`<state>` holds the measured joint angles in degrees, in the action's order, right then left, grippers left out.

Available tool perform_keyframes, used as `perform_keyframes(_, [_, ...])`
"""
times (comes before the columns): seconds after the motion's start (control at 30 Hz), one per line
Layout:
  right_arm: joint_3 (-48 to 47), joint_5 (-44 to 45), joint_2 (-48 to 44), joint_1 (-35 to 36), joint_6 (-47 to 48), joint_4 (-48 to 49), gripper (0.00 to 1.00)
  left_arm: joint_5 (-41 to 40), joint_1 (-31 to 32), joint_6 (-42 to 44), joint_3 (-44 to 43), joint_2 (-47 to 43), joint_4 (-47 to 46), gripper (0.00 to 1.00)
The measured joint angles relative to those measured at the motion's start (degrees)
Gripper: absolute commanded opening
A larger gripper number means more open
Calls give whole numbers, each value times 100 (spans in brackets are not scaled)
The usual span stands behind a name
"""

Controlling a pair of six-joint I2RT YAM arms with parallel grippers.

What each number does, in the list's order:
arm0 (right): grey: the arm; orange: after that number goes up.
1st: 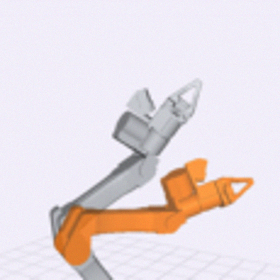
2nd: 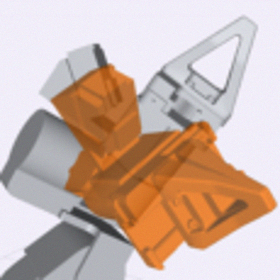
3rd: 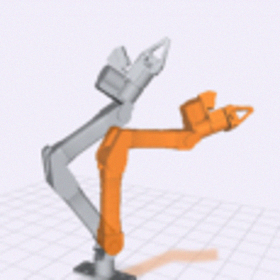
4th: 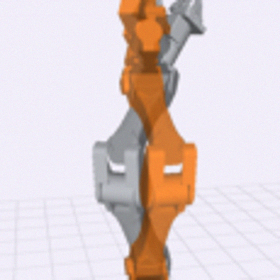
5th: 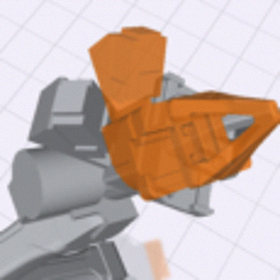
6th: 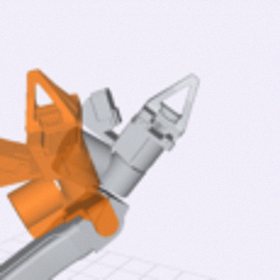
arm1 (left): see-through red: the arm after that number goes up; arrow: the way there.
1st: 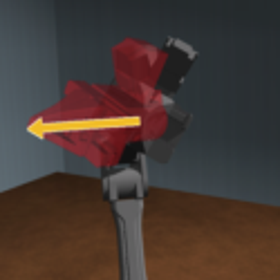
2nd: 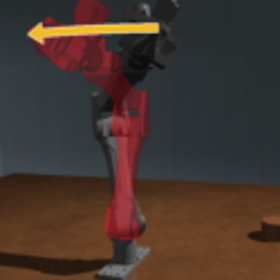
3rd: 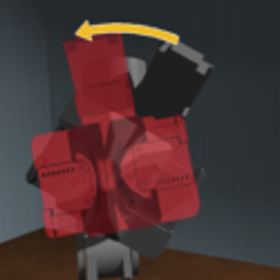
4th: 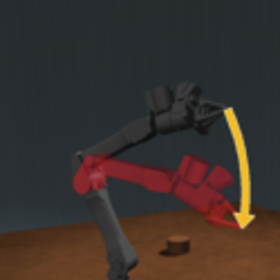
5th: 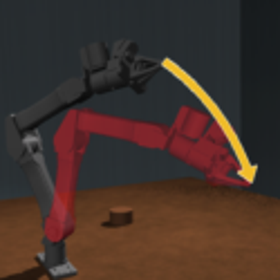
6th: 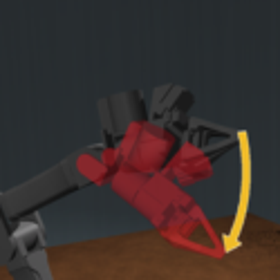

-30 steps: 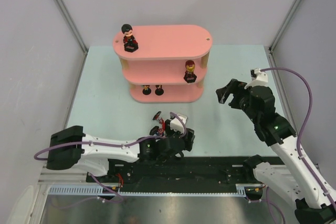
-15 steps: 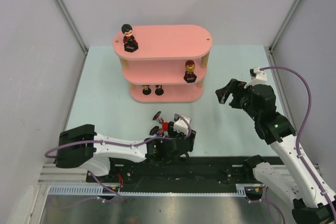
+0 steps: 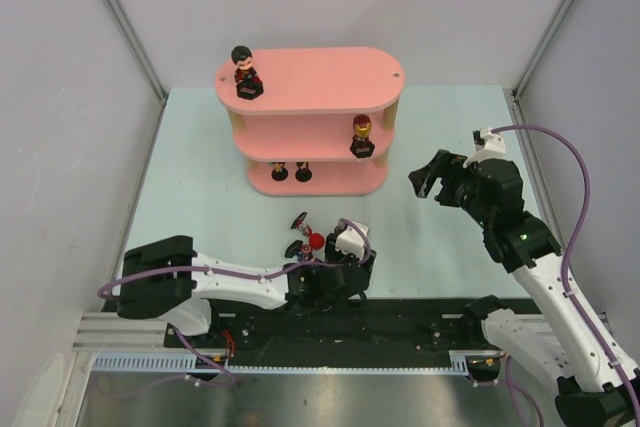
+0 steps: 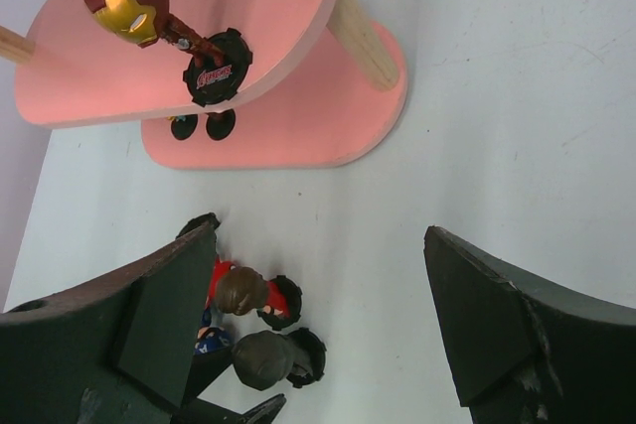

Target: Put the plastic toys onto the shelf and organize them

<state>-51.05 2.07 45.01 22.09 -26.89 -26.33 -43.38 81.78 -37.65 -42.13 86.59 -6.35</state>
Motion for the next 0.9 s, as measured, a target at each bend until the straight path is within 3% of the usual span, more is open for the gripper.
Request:
perform_keyframes(0.4, [0, -15, 63, -20, 0, 0, 91, -46, 0, 9, -44, 63, 7, 45])
perform_keyframes(0.77, [0, -39, 66, -20, -2, 2, 91, -50, 0, 9, -55, 76, 4, 39])
perform_keyframes(0.9, [0, -46, 72, -20, 0, 0, 91, -48, 0, 11, -55, 76, 4, 31])
